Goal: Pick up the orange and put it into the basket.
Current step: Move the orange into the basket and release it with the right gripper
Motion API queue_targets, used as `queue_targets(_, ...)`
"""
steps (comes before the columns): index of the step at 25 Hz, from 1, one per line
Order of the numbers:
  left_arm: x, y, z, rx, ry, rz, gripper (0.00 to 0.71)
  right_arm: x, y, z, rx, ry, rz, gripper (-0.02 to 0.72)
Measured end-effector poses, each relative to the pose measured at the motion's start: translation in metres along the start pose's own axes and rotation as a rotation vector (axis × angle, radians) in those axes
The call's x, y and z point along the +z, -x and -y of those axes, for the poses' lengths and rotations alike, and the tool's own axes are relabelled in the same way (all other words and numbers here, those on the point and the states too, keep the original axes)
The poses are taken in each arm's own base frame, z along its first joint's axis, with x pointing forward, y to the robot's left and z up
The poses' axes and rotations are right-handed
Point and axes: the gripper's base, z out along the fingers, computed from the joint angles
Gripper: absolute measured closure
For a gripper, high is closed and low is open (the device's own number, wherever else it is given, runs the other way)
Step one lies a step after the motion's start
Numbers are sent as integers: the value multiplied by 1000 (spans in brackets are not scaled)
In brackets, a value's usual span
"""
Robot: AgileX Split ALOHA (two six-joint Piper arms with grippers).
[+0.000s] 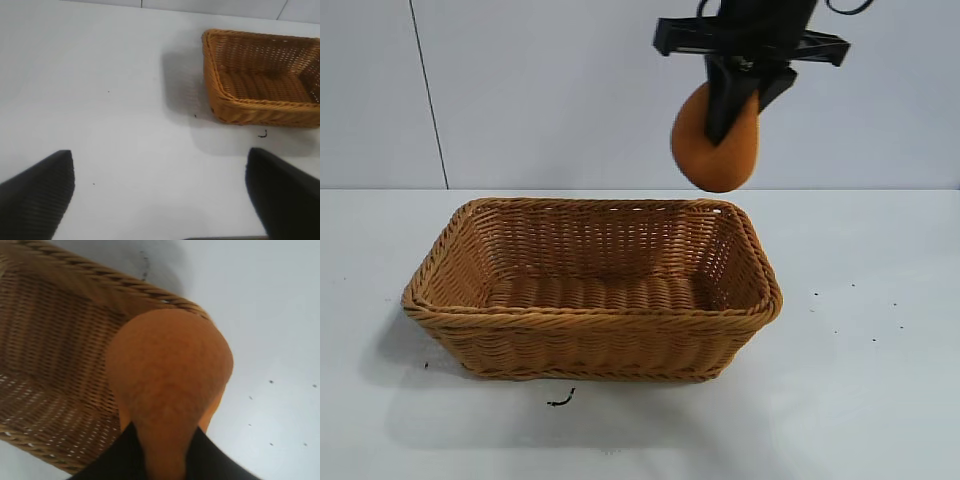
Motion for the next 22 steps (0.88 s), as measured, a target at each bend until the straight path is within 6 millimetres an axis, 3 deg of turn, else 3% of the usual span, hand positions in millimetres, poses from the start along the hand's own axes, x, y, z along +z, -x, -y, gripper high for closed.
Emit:
queue_targets(3, 0, 0, 0, 0, 0, 0, 44, 14, 0, -27, -52, 20, -13, 650)
queue_targets(9, 0, 0, 0, 0, 0, 0, 44, 64, -1, -56, -112, 35, -74, 650)
queue_targets(15, 0, 0, 0, 0, 0, 0, 44, 116, -4, -59, -105, 33, -111, 650)
queue_targets(18, 0, 0, 0, 0, 0, 0, 44, 128, -7, -59, -95, 30, -133, 650)
queue_targets(20, 0, 0, 0, 0, 0, 0, 44, 130, -7, -59, -86, 30, -137, 596)
queue_targets(22, 0, 0, 0, 0, 0, 0, 44, 130, -7, -59, -86, 30, -136, 435)
